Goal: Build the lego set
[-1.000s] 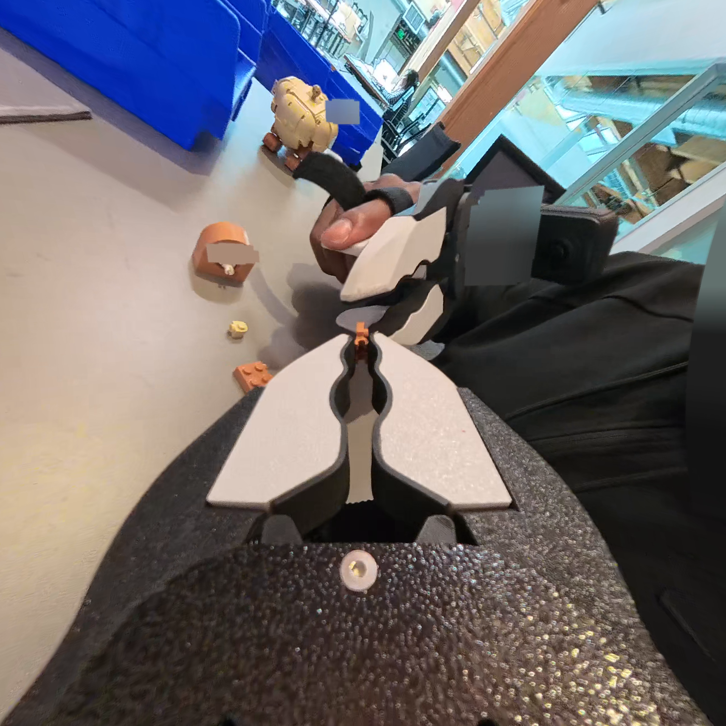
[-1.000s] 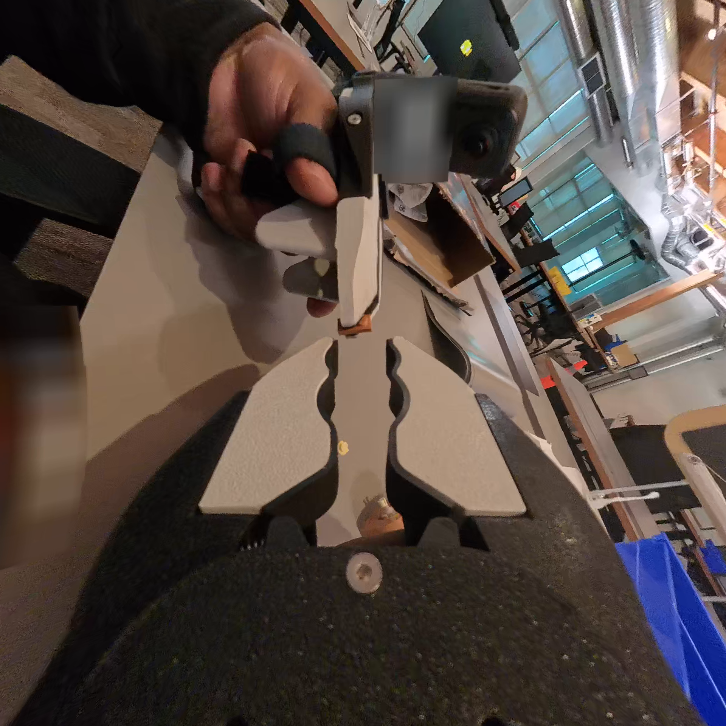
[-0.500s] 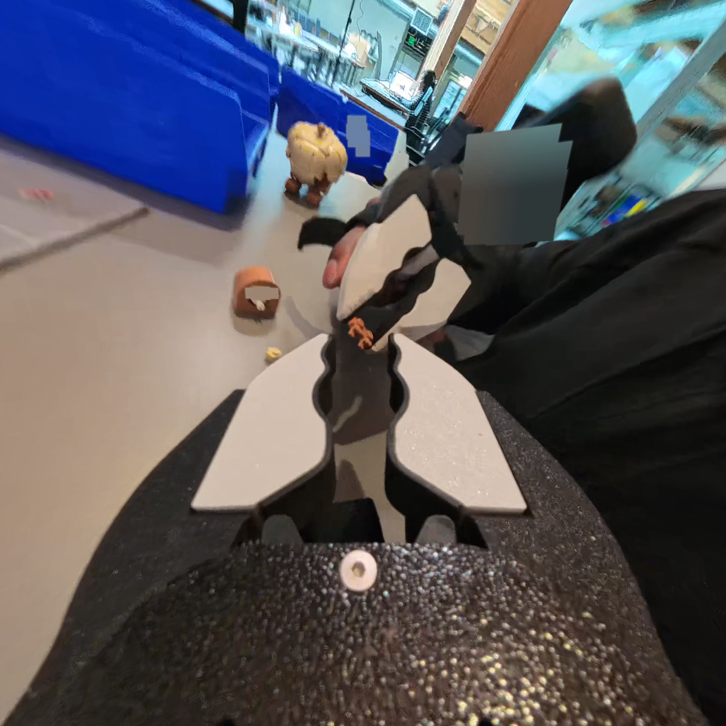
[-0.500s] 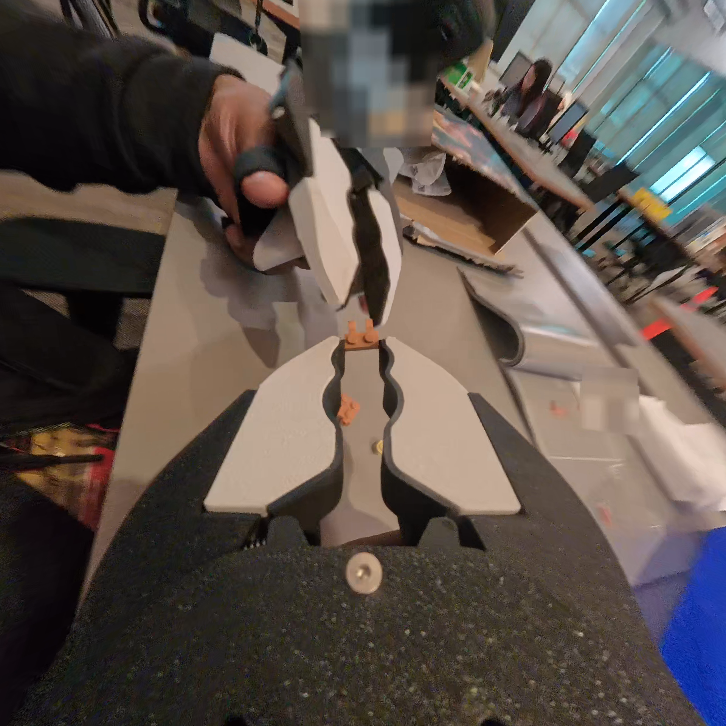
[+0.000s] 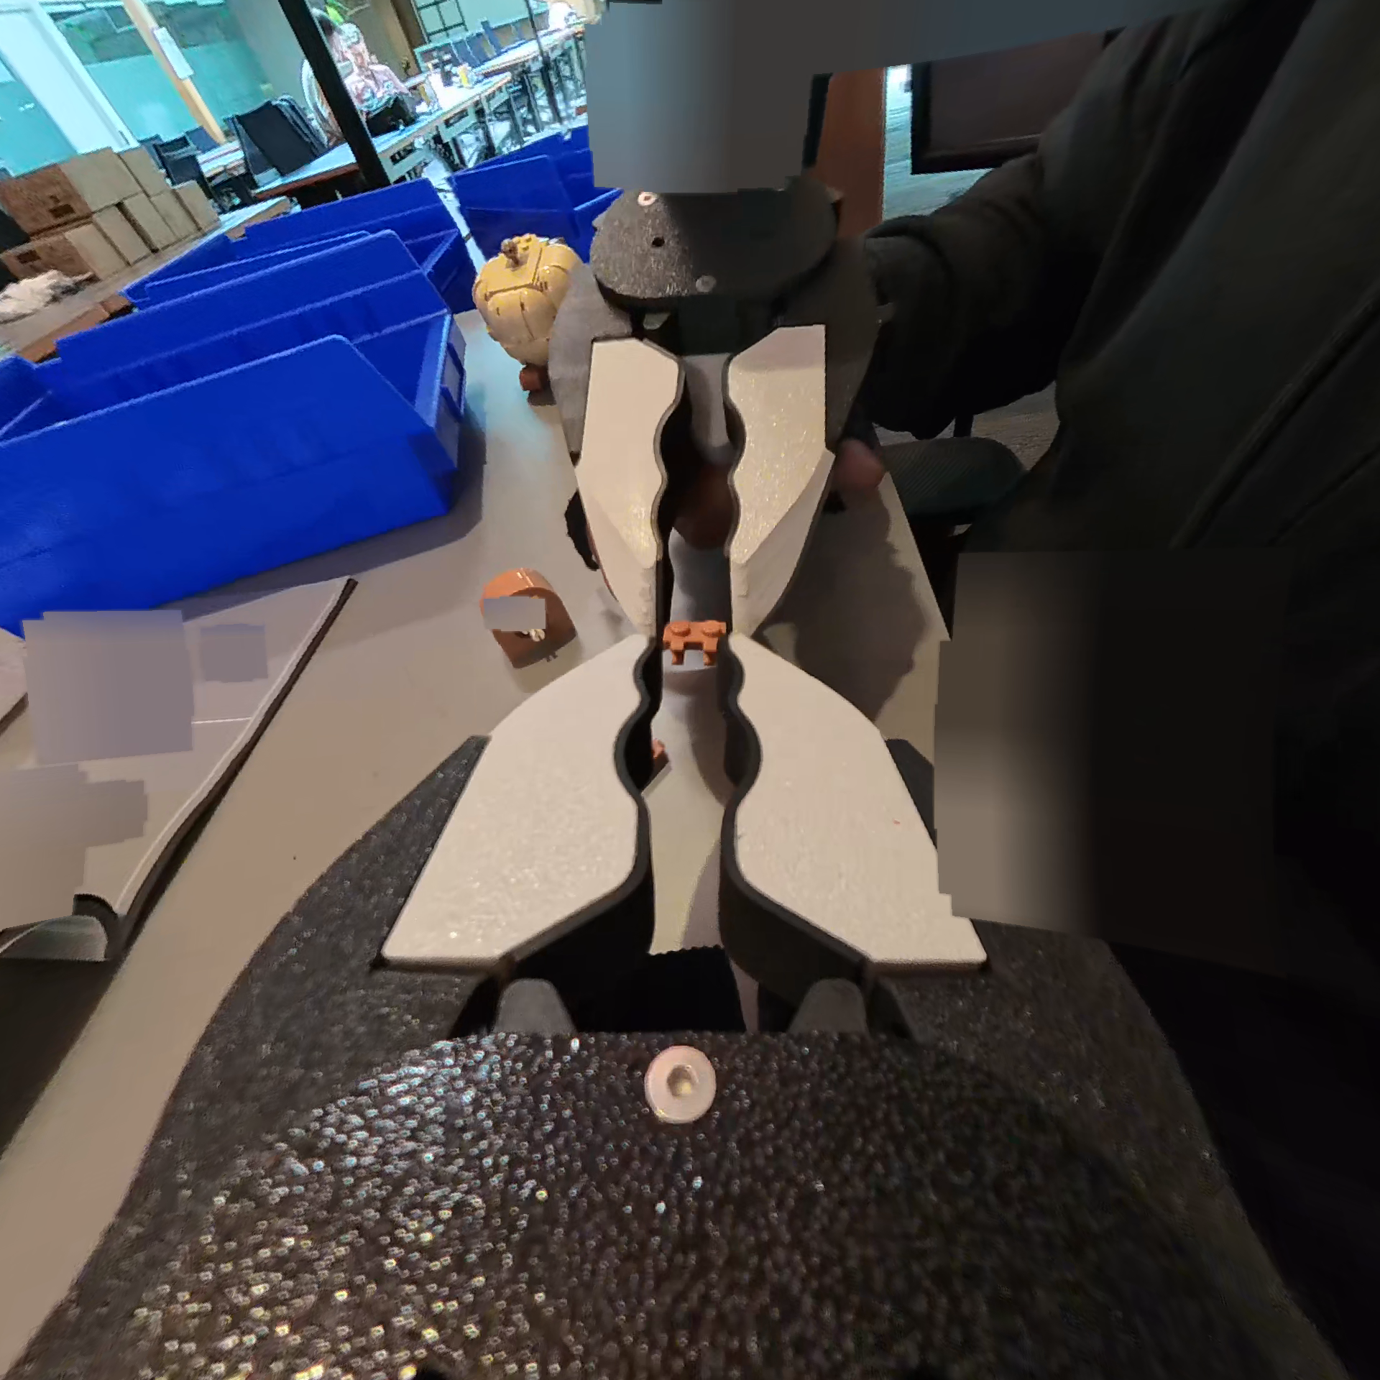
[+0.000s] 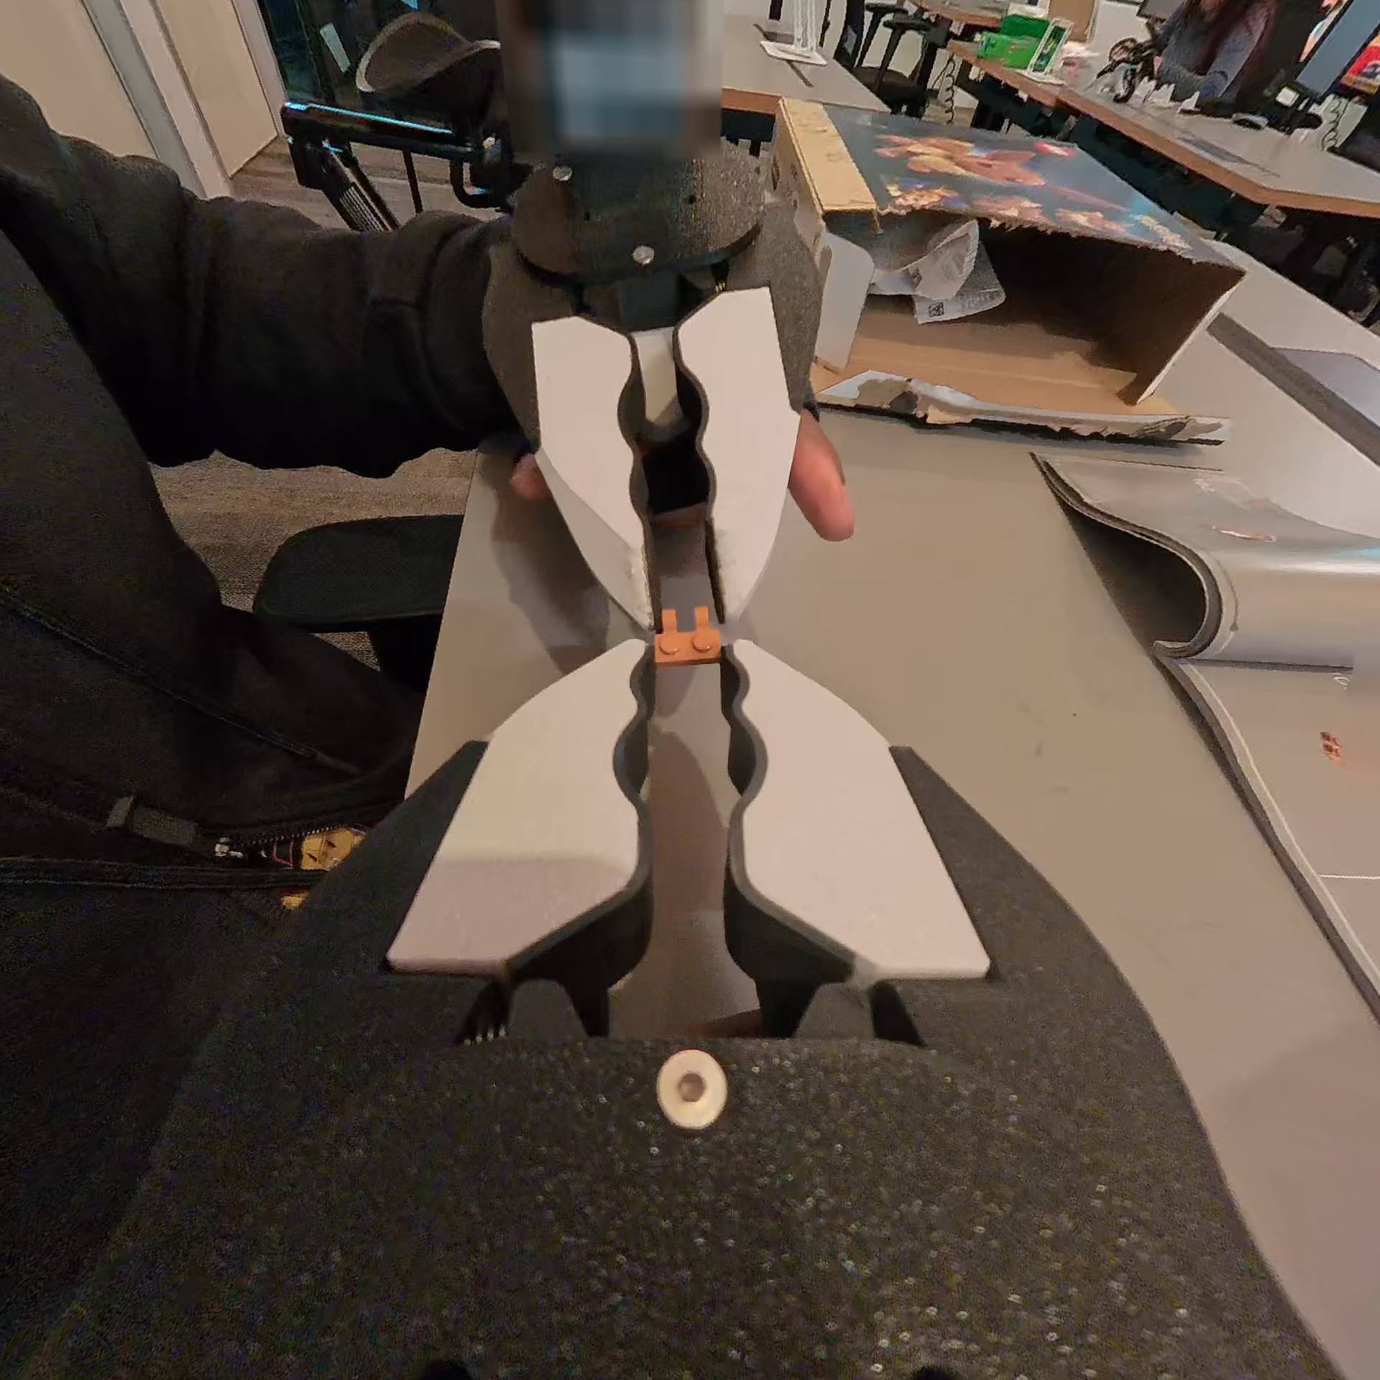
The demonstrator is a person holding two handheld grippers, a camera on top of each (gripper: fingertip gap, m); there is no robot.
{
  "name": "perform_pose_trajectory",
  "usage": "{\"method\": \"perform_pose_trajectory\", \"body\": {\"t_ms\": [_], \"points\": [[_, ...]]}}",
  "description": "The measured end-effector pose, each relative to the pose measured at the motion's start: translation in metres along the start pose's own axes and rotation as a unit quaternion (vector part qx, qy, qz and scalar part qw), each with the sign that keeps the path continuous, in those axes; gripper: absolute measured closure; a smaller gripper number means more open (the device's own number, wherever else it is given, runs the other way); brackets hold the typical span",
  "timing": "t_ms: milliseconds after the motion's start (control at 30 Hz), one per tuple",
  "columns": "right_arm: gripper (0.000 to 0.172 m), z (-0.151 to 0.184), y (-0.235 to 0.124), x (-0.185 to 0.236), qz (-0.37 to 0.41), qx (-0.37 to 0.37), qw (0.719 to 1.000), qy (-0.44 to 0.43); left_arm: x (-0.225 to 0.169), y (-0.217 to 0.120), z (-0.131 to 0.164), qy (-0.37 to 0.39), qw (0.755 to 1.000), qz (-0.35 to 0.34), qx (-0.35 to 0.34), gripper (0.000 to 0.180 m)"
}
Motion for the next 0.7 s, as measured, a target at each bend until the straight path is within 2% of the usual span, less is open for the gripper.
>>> {"method": "perform_pose_trajectory", "body": {"t_ms": [167, 300, 400, 700], "points": [[0.156, 0.004, 0.003, -0.004, 0.020, 0.022, 1.000, -0.001, 0.002, 0.000, 0.006, 0.001, 1.000, -0.003, 0.021, 0.170], [0.146, 0.033, 0.000, -0.019, 0.097, 0.127, 0.987, 0.008, 0.013, -0.008, 0.017, -0.011, 0.999, -0.025, 0.044, 0.170], [0.140, 0.050, 0.003, -0.019, 0.112, 0.182, 0.977, 0.022, 0.017, -0.012, 0.026, -0.012, 0.997, -0.029, 0.069, 0.170], [0.141, 0.052, 0.016, -0.025, 0.116, 0.203, 0.972, 0.029, 0.017, -0.010, 0.032, -0.004, 0.996, -0.029, 0.088, 0.170]]}}
Point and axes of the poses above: each gripper's, where its closed fingertips meet, y out along the fingers, z out of its underside, x = y × z across the jaws, the point moved 1 cm from there along -y, back along the fingers, and after that the axes turned 3 degrees about y, right-handed, at the moved point
